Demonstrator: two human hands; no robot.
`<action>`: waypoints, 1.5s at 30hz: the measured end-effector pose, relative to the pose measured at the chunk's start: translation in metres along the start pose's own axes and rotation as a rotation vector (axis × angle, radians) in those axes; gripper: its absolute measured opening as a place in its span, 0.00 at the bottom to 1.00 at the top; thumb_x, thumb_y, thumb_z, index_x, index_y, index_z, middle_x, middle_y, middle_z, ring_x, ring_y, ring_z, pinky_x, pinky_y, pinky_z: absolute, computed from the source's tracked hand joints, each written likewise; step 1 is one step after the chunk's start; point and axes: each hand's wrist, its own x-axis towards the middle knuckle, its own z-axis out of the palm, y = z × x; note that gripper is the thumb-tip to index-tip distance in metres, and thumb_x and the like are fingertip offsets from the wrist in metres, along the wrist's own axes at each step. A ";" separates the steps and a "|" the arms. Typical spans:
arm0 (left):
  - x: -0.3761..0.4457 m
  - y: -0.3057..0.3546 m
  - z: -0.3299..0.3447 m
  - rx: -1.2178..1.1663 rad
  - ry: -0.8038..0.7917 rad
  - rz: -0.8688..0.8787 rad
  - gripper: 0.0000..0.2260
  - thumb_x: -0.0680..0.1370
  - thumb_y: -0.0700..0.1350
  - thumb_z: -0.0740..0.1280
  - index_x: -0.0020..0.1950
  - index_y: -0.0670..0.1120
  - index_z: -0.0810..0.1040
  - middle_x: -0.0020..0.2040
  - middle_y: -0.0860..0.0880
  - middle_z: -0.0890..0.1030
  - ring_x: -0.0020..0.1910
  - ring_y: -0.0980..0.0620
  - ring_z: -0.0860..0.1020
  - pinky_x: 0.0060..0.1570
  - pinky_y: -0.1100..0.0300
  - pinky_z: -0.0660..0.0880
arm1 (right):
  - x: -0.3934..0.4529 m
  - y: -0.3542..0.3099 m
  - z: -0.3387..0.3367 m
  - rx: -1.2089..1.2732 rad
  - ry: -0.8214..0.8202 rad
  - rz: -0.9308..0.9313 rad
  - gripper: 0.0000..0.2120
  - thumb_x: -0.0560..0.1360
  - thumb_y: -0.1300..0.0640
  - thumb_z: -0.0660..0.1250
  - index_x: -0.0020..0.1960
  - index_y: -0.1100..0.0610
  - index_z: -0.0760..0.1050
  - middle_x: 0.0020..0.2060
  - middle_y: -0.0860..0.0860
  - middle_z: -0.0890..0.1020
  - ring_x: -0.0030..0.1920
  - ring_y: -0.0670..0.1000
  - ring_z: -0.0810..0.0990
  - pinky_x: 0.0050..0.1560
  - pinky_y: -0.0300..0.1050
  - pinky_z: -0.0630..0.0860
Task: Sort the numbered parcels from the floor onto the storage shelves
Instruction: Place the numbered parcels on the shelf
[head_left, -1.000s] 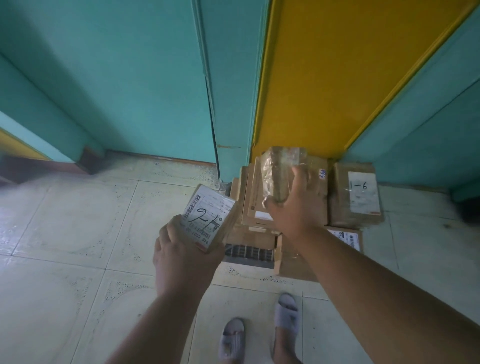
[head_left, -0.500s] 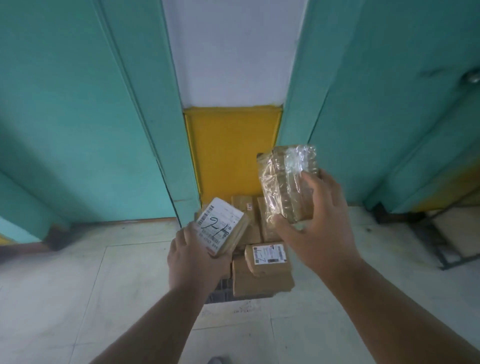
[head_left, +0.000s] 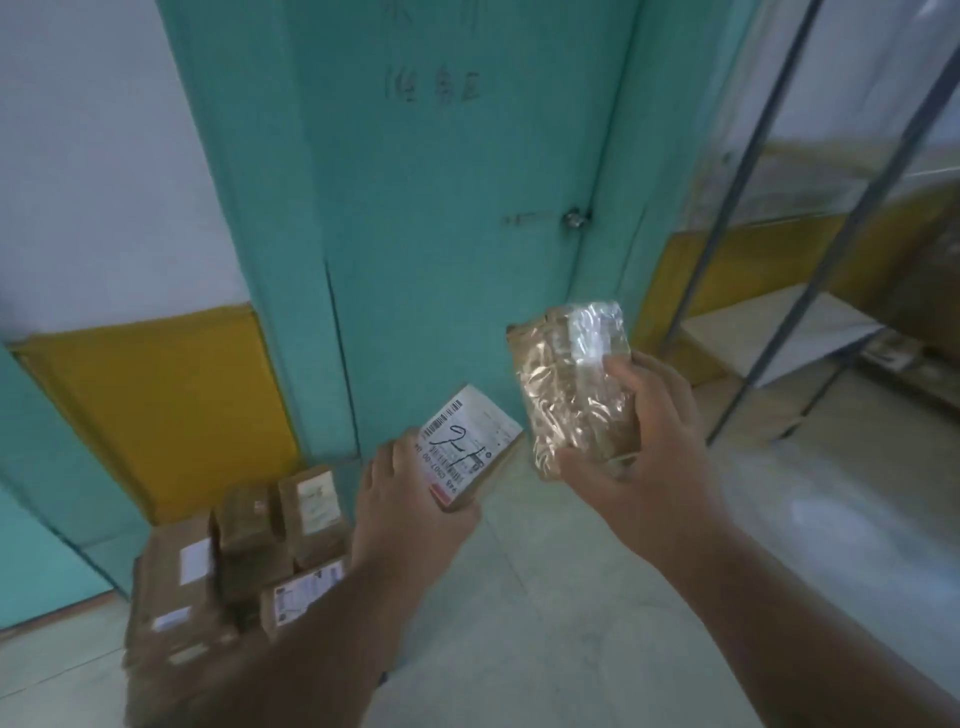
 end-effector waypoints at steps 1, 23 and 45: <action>0.002 0.017 0.010 0.007 -0.021 0.038 0.43 0.65 0.61 0.76 0.74 0.50 0.61 0.65 0.51 0.70 0.62 0.50 0.69 0.62 0.52 0.70 | 0.003 0.010 -0.016 0.196 0.010 0.125 0.34 0.64 0.45 0.73 0.68 0.48 0.70 0.65 0.48 0.72 0.59 0.47 0.75 0.59 0.32 0.73; 0.144 0.241 0.209 -0.107 -0.437 0.510 0.43 0.63 0.58 0.78 0.74 0.50 0.65 0.62 0.49 0.72 0.59 0.48 0.70 0.56 0.52 0.72 | 0.083 0.195 -0.188 1.541 0.319 0.612 0.32 0.78 0.35 0.56 0.74 0.53 0.69 0.70 0.62 0.73 0.65 0.67 0.72 0.51 0.52 0.77; 0.134 0.565 0.454 -0.195 -0.353 0.563 0.47 0.66 0.62 0.78 0.76 0.50 0.58 0.68 0.51 0.64 0.62 0.54 0.69 0.51 0.55 0.80 | 0.156 0.472 -0.484 1.349 0.380 0.691 0.27 0.80 0.41 0.51 0.67 0.55 0.77 0.65 0.62 0.77 0.61 0.68 0.77 0.48 0.53 0.78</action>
